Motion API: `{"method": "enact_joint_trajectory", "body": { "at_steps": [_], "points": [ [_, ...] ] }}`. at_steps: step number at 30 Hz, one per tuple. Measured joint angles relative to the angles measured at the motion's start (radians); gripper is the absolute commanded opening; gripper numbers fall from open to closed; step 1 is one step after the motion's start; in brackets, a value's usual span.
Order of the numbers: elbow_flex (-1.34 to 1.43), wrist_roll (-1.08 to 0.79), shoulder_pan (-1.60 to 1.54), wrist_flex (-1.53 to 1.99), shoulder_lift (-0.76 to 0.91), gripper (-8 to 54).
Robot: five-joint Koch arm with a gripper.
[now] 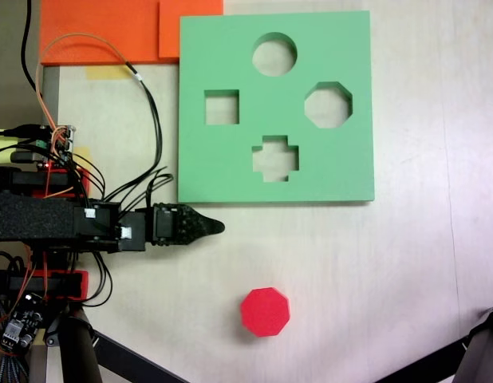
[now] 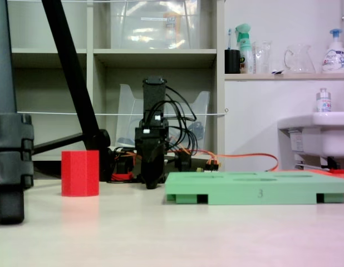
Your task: Put the octagonal pillar block into the corresponding hole
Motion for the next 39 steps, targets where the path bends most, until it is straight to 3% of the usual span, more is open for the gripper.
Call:
{"method": "enact_joint_trajectory", "body": {
  "at_steps": [9,11,20,26,28,30,33,34,39],
  "points": [
    [0.000,0.005,-0.017,0.000,0.000,35.6],
    [0.000,0.083,-0.017,-0.021,0.000,35.2],
    [-0.008,1.281,0.015,-0.604,0.000,34.2],
    [-0.029,1.623,0.143,-0.652,-0.037,34.5],
    [-0.037,1.655,0.155,-0.753,-0.173,41.0],
    [-0.071,1.660,0.169,-1.046,-0.459,47.7],
    [-0.193,1.660,0.192,-1.548,-0.925,47.8],
    [-0.170,1.660,0.204,-1.614,-0.999,48.0],
    [-0.173,1.658,0.227,-1.623,-1.046,48.5]
  ]
}}
